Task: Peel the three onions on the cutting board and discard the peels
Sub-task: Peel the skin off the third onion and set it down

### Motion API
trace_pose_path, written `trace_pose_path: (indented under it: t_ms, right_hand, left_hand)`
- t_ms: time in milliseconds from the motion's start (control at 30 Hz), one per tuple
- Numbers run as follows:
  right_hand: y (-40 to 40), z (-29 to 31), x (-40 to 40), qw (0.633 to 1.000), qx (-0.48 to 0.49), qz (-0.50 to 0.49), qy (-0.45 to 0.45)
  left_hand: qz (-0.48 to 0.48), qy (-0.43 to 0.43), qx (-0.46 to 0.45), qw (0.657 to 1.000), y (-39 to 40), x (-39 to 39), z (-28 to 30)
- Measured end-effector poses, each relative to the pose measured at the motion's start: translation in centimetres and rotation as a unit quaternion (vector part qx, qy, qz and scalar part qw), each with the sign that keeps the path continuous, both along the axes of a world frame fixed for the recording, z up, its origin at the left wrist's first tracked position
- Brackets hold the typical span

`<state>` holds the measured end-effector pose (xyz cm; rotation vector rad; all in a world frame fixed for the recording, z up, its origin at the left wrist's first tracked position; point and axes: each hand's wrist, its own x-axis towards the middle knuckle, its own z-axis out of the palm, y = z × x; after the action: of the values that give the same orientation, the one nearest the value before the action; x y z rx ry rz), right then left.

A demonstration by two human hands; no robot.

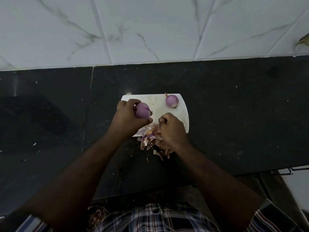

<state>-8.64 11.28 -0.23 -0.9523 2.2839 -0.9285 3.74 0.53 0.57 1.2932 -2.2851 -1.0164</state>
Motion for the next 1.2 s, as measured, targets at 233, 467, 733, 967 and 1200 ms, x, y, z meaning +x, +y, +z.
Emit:
trace_pose_path:
  t_ms: [233, 467, 733, 967, 1200]
  right_hand:
    - [1.2, -0.6, -1.9, 0.998, -0.033, 0.045, -0.031]
    - [-0.2, 1.0, -1.0, 0.963, -0.104, -0.042, -0.244]
    - [0.3, 0.5, -1.3, 0.785, -0.09, -0.126, -0.6]
    - [0.7, -1.2, -4.0, 0.986, -0.039, 0.023, -0.163]
    - [0.0, -1.4, -6.9, 0.998, -0.003, 0.021, -0.059]
  left_hand:
    - [-0.033, 0.117, 0.127, 0.984, 0.1, 0.9, -0.3]
    - [-0.027, 0.154, 0.139, 0.978, 0.7, 0.2, -0.1]
    - [-0.095, 0.14, 0.092, 0.981, 0.4, 0.8, -0.5]
    - [-0.087, 0.062, 0.033, 0.994, -2.4, -0.2, -0.2]
    - [-0.157, -0.099, -0.001, 0.983, -6.4, -5.2, -0.2]
